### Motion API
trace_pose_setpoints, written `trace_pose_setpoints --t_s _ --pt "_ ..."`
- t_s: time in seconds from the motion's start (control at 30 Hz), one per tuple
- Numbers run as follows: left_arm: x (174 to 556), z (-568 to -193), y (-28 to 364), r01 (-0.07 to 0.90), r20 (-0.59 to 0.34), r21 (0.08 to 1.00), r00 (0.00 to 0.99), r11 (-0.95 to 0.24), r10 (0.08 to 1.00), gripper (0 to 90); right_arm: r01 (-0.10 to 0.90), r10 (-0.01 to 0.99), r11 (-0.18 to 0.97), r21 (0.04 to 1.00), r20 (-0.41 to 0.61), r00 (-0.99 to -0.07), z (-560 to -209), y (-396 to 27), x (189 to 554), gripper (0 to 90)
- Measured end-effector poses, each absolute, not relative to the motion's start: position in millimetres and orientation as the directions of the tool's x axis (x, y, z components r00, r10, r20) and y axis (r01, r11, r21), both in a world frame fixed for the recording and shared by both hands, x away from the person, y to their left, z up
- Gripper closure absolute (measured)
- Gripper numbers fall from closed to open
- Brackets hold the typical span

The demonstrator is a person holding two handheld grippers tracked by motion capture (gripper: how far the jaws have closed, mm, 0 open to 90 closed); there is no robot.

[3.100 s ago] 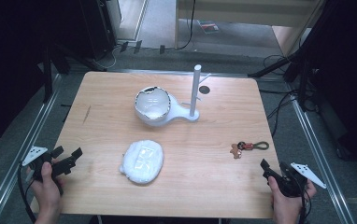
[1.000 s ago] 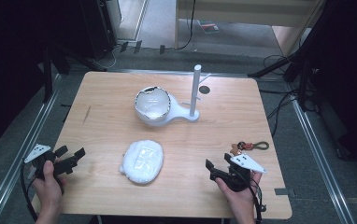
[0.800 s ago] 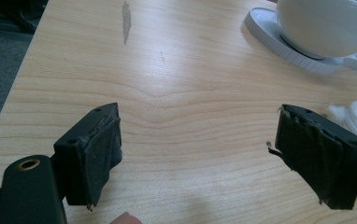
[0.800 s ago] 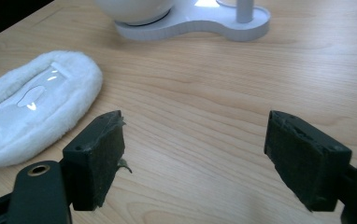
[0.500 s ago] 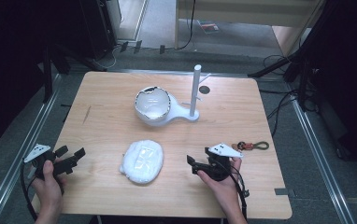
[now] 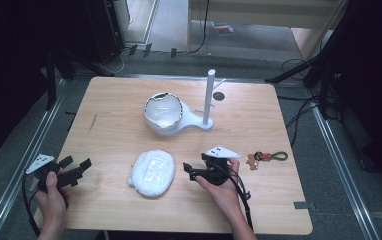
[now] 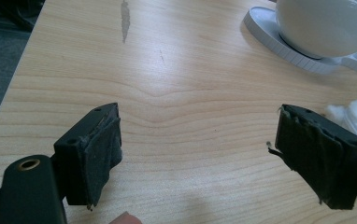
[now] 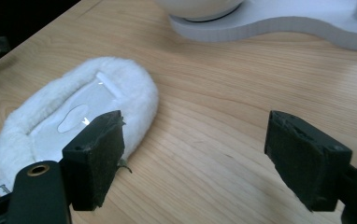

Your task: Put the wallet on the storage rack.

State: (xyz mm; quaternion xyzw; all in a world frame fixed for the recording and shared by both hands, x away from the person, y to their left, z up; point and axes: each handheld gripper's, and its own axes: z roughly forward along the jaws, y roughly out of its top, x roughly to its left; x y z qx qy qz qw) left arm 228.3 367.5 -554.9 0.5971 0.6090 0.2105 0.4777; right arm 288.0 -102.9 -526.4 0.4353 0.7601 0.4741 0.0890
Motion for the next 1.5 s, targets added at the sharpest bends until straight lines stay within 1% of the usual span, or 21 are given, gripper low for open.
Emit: trace_pose_setpoints --t_s 0.7,0.9,1.07,1.23,1.3,1.37,1.43,1.5 --pt "228.8 -555.0 367.8 0.531 -0.336 0.823 0.171 0.201 0.926 15.4 0.608 0.675 0.248 0.754 0.315 -0.667 -536.7 -51.3 310.2 20.4" --pt "229.0 -555.0 367.9 0.533 -0.337 0.822 0.170 0.202 0.926 15.4 0.626 0.650 0.257 0.736 0.348 -0.676 -539.7 -40.1 315.2 21.8" --pt "229.6 -555.2 368.3 0.529 -0.344 0.822 0.167 0.211 0.924 15.4 0.638 0.640 0.288 0.714 0.352 -0.683 -543.8 -32.7 319.6 22.6" --pt "229.6 -555.2 368.3 0.530 -0.345 0.821 0.166 0.211 0.924 15.4 0.654 0.632 0.291 0.698 0.374 -0.679 -547.1 -28.1 323.4 24.4" --pt "229.6 -555.2 368.6 0.530 -0.344 0.821 0.167 0.210 0.924 15.4 0.662 0.627 0.277 0.697 0.391 -0.674 -548.1 -28.4 324.4 27.0" --pt "229.6 -555.2 368.5 0.531 -0.344 0.821 0.168 0.209 0.924 15.4 0.656 0.623 0.283 0.700 0.385 -0.680 -548.5 -27.8 324.0 31.8" --pt "229.6 -555.2 368.5 0.530 -0.344 0.821 0.167 0.210 0.924 15.4 0.625 0.626 0.308 0.717 0.342 -0.700 -549.2 -24.4 320.1 37.6" --pt "229.8 -555.2 368.4 0.530 -0.345 0.821 0.167 0.211 0.924 15.4 0.608 0.640 0.324 0.724 0.306 -0.705 -549.3 -18.4 313.4 39.9"
